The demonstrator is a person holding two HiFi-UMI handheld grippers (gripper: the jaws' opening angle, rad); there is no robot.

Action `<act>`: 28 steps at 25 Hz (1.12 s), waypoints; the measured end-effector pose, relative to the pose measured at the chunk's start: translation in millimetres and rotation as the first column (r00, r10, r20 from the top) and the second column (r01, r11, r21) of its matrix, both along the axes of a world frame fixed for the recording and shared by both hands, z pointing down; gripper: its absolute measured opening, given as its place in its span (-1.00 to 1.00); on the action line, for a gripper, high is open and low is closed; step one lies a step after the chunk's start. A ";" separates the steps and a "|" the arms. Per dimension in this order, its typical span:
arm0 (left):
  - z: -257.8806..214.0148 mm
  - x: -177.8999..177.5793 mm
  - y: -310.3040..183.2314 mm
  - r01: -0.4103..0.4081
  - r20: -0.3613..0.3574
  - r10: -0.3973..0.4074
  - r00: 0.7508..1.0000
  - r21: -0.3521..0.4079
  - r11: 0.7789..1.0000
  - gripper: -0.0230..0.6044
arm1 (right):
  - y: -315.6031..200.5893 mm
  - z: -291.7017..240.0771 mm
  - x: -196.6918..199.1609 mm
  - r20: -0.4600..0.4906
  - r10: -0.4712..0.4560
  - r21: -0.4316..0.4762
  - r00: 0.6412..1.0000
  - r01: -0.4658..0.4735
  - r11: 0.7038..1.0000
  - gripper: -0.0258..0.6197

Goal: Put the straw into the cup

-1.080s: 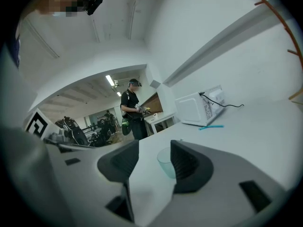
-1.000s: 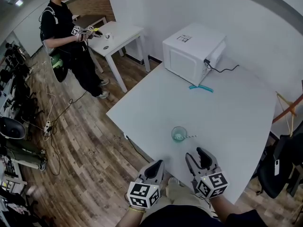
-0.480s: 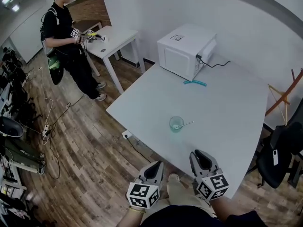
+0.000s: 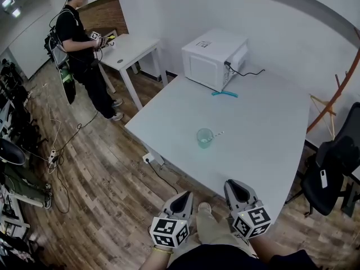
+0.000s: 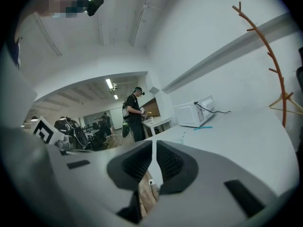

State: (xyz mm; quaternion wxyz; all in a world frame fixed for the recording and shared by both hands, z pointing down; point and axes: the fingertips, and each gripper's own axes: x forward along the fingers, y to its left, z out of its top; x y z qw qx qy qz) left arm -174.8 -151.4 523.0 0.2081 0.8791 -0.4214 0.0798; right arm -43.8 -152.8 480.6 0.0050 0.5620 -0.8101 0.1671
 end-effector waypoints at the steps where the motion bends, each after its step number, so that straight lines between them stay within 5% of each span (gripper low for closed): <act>1: -0.4 0.2 3.9 0.001 -0.002 -0.001 1.000 0.002 1.000 -0.87 | 4.2 -0.5 -0.4 -0.003 -0.003 0.001 1.000 0.003 1.000 -0.78; 28: -9.2 12.1 55.3 -0.018 -0.030 0.019 0.999 0.023 1.000 -0.87 | 64.2 -11.2 7.3 -0.025 0.007 0.014 1.000 -0.006 1.000 -0.83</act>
